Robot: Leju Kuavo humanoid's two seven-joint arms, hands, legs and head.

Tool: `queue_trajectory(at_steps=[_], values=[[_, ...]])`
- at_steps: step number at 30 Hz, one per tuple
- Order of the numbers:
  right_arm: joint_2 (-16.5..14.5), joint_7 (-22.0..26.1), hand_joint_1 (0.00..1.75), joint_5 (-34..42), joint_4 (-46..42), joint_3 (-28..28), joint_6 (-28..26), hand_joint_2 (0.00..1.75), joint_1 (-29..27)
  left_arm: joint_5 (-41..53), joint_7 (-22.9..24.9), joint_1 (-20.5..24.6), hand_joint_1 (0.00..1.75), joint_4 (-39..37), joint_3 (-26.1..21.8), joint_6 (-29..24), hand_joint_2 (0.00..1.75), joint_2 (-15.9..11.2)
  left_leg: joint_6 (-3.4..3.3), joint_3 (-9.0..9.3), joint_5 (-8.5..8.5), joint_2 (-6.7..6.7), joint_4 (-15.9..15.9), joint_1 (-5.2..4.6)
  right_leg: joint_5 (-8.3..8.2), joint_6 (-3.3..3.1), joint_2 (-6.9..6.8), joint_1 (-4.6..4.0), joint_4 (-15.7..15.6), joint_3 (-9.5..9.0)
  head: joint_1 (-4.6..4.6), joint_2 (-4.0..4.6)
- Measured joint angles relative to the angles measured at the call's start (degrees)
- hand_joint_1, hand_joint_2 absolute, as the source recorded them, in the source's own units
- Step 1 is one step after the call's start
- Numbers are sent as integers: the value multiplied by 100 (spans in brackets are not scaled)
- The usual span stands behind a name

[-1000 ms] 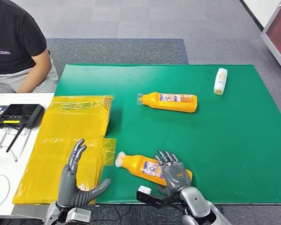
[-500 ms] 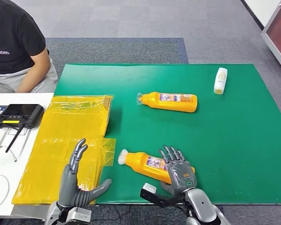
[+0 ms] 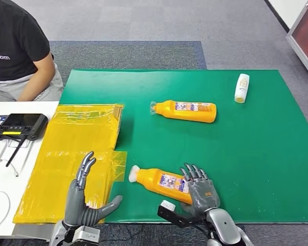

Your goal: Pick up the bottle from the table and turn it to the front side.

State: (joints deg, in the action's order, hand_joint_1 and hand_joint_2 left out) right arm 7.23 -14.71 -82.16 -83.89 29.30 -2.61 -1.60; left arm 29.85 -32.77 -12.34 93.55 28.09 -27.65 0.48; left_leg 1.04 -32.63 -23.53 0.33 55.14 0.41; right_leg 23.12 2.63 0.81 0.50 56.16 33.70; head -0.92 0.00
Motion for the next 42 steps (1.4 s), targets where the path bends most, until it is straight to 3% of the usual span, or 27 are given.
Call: queue_trajectory(at_steps=[8, 12, 28, 34, 38, 42], values=[[7, -162, 1, 187, 199, -54, 317, 175, 94, -55, -3, 7, 0, 0, -2, 1, 175, -2, 0, 3, 0, -1, 0, 1, 0, 0, 1, -1, 0, 0, -1, 0], [7, -165, 169, 326, 359, -63, 331, 175, 177, -111, -7, 13, 0, 0, -2, 8, 175, -16, 1, 10, -1, -1, 0, 1, -1, -1, 1, -1, -1, -6, -1, 0], [-22, 6, 175, 439, 1183, -56, 20, 175, 631, -232, -33, 26, 0, -2, 0, 26, 175, -89, -1, 85, -5, -1, 0, 0, 5, -10, 3, -1, -13, -51, -1, 0], [-103, 315, 175, 485, 1632, -95, -437, 175, 798, -275, -84, 88, 0, -4, 0, 66, 175, -96, -2, 100, -5, -2, 0, 1, 11, -13, 5, -2, -17, -71, -1, 0], [-191, 829, 175, 910, 1794, -179, -891, 175, 792, -311, -122, 124, 0, -4, 0, 97, 175, -97, -4, 101, 0, -3, 0, 1, -5, -15, 7, -2, -17, -73, -2, 0], [-320, 1882, 175, 2200, 1781, -326, -1216, 175, 666, -823, -236, 170, 0, -14, -12, 427, 175, -88, 3, 94, 7, -10, 0, 1, -25, -6, 16, -2, -16, -82, -1, 0]])
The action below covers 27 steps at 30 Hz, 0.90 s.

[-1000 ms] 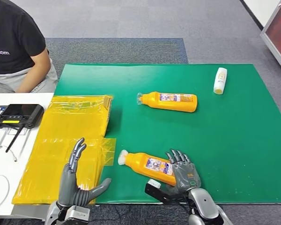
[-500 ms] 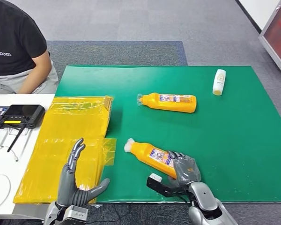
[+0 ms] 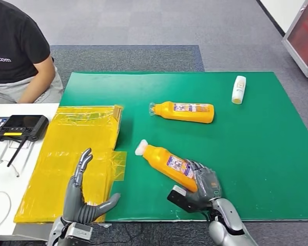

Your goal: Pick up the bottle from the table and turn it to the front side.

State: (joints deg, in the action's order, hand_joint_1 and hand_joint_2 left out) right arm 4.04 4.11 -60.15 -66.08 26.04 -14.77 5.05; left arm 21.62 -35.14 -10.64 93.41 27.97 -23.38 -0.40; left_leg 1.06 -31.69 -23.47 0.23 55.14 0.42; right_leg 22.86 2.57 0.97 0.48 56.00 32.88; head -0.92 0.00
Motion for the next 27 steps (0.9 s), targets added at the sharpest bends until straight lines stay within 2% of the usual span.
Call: queue_trajectory(at_steps=[3, 7, 14, 27], values=[[-101, 581, 175, 854, -167, -24, -163, 175, -200, -833, 39, 51, 0, -59, -109, 581, 175, 79, 2, -13, 4, 0, -1, 1, 3, 0, -1, -1, 4, 8, 0, 0], [-183, 800, 175, 1204, -488, -11, -441, 175, -489, -1491, 346, 127, 0, -320, -392, 1157, 175, 264, 2, -61, 9, 2, -1, 3, 3, -1, -4, -1, 10, 51, -1, 0], [-236, 906, 167, 1291, -968, 135, -553, 175, -727, -1490, 462, 236, 0, -789, -615, 1349, 175, 513, 1, -112, 14, 3, 0, 0, 0, 3, -10, 1, 12, 99, -1, 0], [-324, 1189, 174, 1056, -1187, 538, -831, 175, -665, -1470, 585, 651, 0, -1369, -523, 2013, 175, 727, 2, -136, 14, 3, 0, 0, 3, 5, -10, 1, 13, 122, 1, 0]])
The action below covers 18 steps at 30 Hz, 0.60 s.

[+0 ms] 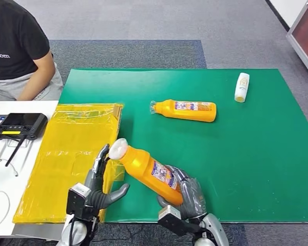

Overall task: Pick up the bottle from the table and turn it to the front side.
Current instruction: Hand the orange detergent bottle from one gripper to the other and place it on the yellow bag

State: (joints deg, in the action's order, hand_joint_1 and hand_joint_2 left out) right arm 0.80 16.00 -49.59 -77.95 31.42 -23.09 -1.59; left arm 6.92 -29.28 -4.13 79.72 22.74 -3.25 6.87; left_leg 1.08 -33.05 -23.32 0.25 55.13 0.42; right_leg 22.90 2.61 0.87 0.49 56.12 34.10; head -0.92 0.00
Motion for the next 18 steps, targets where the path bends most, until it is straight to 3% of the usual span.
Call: queue_trajectory(at_steps=[7, 12, 18], values=[[-67, 34, 166, -1, 42, 144, -22, 175, 146, 76, 103, 249, 0, -93, 131, 360, 175, 33, 0, -1, 0, 0, 0, 0, 0, 0, 0, 0, 0, 0, -1, 0], [-111, 105, 168, 80, 99, 244, -57, 175, 196, -491, 476, 364, 0, -163, 143, 1011, 175, 37, 0, -2, 0, 0, 0, 0, 0, 0, 0, 0, 0, 2, -1, 0], [-128, 115, 172, 101, 105, 346, -74, 175, 322, -662, 551, 531, 0, -237, 153, 1235, 175, 26, 0, -3, 0, 0, 0, 0, 0, 0, 0, 0, 1, 4, 0, 0]])
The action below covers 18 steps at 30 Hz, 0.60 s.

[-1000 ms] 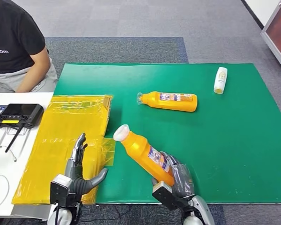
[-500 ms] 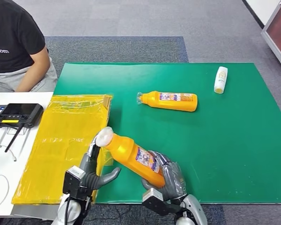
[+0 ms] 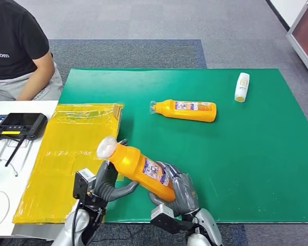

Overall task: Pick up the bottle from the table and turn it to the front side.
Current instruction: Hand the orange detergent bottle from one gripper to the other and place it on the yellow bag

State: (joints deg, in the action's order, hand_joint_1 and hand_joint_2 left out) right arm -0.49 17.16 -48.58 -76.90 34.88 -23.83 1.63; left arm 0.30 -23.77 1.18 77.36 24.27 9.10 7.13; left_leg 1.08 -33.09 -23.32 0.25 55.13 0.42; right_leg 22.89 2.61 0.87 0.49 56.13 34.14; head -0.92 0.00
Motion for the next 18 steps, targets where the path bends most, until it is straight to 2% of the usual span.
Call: queue_trajectory(at_steps=[18], values=[[-17, 2, 175, 80, 89, 173, -21, 175, 296, -84, -59, 383, 0, -61, 169, 76, 175, -6, 0, -2, 1, 0, 0, 0, 0, 0, 0, 0, 0, 4, -1, 0]])
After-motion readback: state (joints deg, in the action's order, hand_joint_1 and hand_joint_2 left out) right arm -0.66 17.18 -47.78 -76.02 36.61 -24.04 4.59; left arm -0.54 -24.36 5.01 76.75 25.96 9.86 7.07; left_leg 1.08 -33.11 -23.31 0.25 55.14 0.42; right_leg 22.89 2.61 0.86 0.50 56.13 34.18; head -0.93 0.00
